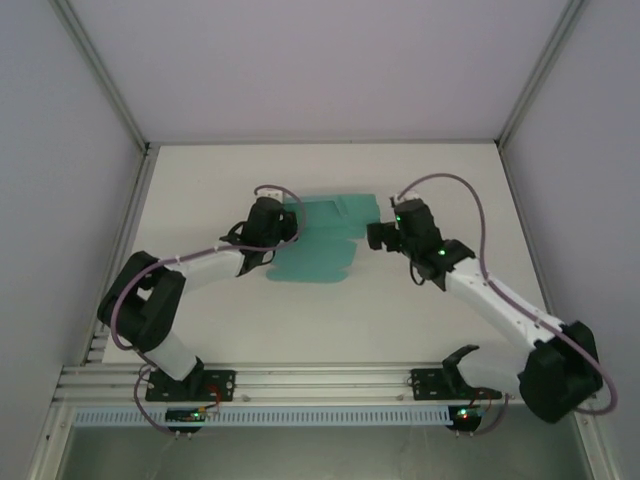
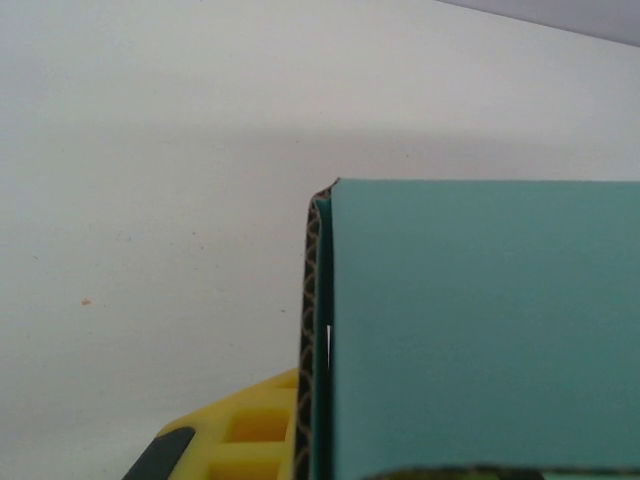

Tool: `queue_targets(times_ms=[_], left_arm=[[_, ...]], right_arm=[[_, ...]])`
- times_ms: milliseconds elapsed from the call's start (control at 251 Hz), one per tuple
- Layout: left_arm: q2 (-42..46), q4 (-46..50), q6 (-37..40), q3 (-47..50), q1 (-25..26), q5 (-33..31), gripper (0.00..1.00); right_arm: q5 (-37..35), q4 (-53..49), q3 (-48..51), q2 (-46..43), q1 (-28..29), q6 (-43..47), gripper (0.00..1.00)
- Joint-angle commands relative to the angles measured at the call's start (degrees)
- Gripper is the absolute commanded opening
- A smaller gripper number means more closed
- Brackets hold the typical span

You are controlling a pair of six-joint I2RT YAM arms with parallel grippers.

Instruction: Assemble paper box

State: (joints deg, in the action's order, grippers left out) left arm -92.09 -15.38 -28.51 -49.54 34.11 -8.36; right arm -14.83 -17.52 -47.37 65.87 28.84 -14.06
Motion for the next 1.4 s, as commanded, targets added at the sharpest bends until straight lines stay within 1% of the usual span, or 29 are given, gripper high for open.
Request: queue_targets(times_ms=[0, 84, 176, 335, 455, 623, 718, 882, 918, 1014, 1098, 1153, 1185, 1253, 1353, 1397], left_arm=[[1.92, 1.40, 1.49, -2.34, -0.18, 2.28, 0.00], [1.80, 1.05, 1.12, -2.46, -0.35, 3.68, 0.00], [1.57, 0.96, 0.90, -2.68, -0.35, 4.75, 0.00], [0.97, 1.14, 1.50, -2.77, -0.35, 5.79, 0.00], [0.36, 0.61, 2.65, -2.52, -0.26, 7.74, 0.00], [-0.58, 0.30, 5.47, -2.62, 0.12, 10.65, 0.00], [-0.92, 0.00, 6.43, -2.60, 0.84, 10.91, 0.00], [-1.94, 0.15, 4.97, -3.65, 1.56, 11.77, 0.00], [-2.19, 0.49, 4.39, -4.02, 1.65, 11.57, 0.00], [-3.25, 1.55, 3.35, -5.14, 1.74, 11.31, 0.00], [-3.67, 2.38, 2.28, -5.68, 2.02, 9.84, 0.00], [-3.83, 3.43, 1.33, -6.11, 2.26, 8.54, 0.00], [-3.88, 3.77, 1.05, -6.19, 2.23, 8.19, 0.00], [-3.76, 3.86, 0.79, -6.03, 2.21, 7.87, 0.00], [-3.29, 4.17, 0.58, -5.66, 2.25, 7.16, 0.00], [-3.07, 4.38, 0.56, -5.49, 2.23, 6.50, 0.00]], right_arm=[[4.89, -7.97, 3.47, -2.25, -2.57, -2.02, 0.99], [8.85, -3.94, 4.77, -2.03, -4.03, -2.54, 0.99], [11.36, 0.06, 4.08, 0.83, -4.57, -2.72, 0.99], [12.09, 3.53, 0.08, 6.48, -4.52, -2.65, 0.99], [14.56, 5.16, -2.12, 9.64, -4.49, -1.67, 0.99], [15.45, 5.13, -5.64, 14.11, -4.37, 1.32, 0.99], [14.97, 4.38, -7.39, 16.09, -3.78, 2.32, 0.99], [14.50, 8.10, -8.00, 18.91, -2.25, 2.59, 0.99], [13.14, 9.25, -8.15, 19.66, -1.40, 2.60, 0.99], [6.85, 11.39, -9.13, 22.11, 1.43, 2.32, 1.00], [-2.36, 11.20, -10.86, 24.50, 4.13, -0.45, 0.99], [-11.45, 10.09, -12.29, 26.15, 6.32, -3.51, 0.99], [-15.00, 9.24, -12.99, 26.88, 7.27, -4.84, 0.99], [-18.98, 7.12, -14.01, 27.87, 8.79, -6.43, 0.99], [-21.47, 5.18, -14.37, 27.44, 9.35, -7.41, 0.99], [-21.19, 5.30, -13.64, 26.52, 9.22, -6.95, 0.99]])
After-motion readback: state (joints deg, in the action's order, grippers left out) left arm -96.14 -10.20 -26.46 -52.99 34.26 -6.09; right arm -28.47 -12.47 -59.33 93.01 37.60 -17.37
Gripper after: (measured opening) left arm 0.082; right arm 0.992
